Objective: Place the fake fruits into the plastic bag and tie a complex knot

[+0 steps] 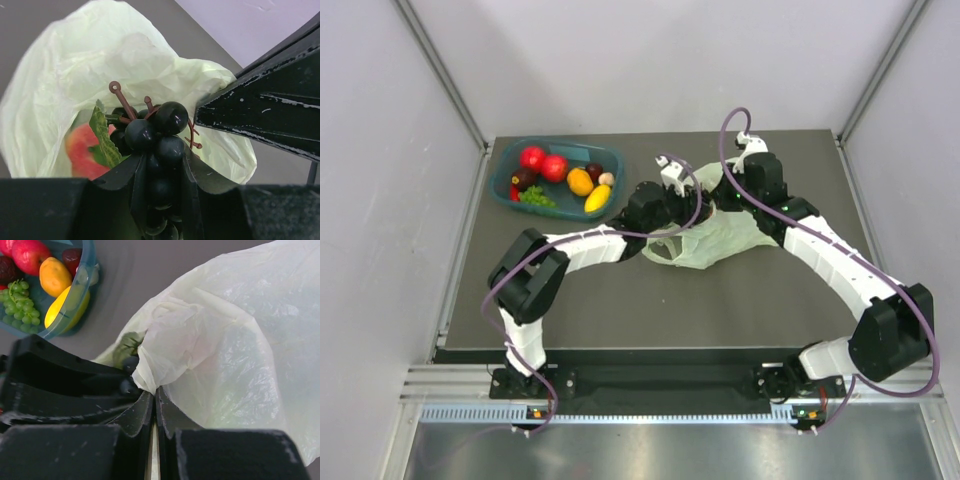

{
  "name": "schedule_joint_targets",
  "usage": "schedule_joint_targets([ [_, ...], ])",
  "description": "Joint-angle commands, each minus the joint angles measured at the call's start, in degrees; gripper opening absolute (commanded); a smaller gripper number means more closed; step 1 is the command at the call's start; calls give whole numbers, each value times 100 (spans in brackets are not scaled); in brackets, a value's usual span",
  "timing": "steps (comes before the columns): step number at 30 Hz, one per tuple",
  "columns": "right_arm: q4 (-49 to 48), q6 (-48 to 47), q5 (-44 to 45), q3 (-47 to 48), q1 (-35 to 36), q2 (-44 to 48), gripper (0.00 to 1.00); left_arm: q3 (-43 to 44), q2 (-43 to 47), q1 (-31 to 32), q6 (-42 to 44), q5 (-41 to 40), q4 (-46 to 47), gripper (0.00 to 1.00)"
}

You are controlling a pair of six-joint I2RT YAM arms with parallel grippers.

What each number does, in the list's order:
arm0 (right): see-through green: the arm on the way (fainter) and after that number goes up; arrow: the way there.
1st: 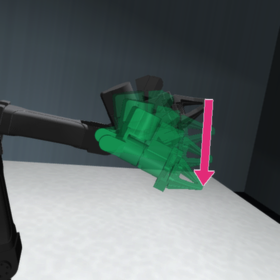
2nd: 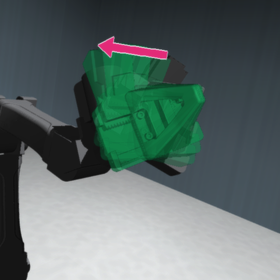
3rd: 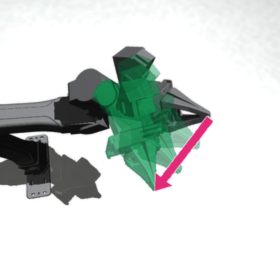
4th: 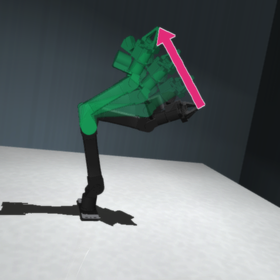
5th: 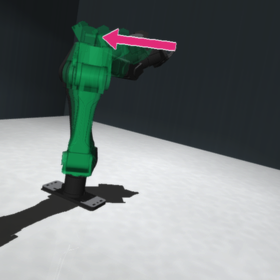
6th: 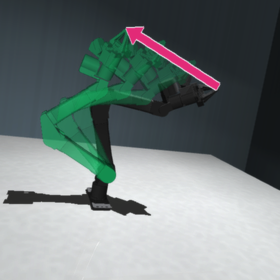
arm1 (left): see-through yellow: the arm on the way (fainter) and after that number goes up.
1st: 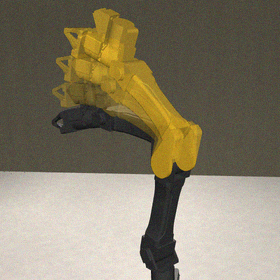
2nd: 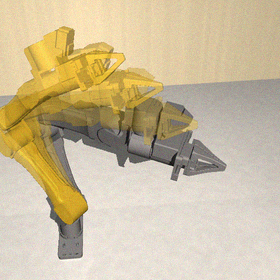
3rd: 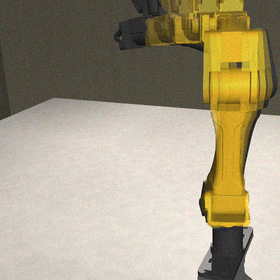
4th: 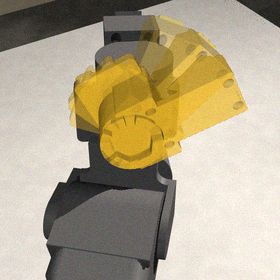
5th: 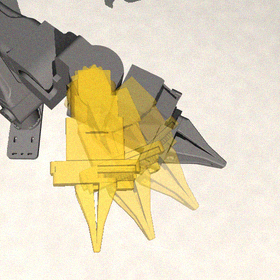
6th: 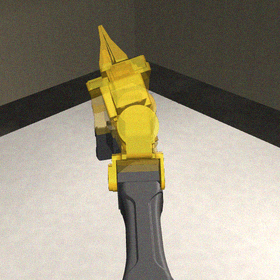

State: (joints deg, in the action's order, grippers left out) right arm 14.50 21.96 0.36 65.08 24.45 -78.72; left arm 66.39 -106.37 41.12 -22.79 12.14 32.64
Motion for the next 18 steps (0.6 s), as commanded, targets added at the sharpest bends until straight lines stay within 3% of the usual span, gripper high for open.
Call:
schedule_joint_targets([
  [1, -123, 98, -18, 312, -80, 181, 0, 409, -217, 115, -226, 43, 375, 24],
  [9, -290, 265, -10, 146, -124, 260, 0, 823, -850, 335, -1006, -860, 321, 21],
  [14, -264, 318, 236, 93, -159, 296, 0, 297, -640, 335, -1255, -1582, 742, 23],
  [18, -246, 301, 219, 93, -195, 287, 0, -48, -394, 335, -1070, -1593, 1016, 23],
])
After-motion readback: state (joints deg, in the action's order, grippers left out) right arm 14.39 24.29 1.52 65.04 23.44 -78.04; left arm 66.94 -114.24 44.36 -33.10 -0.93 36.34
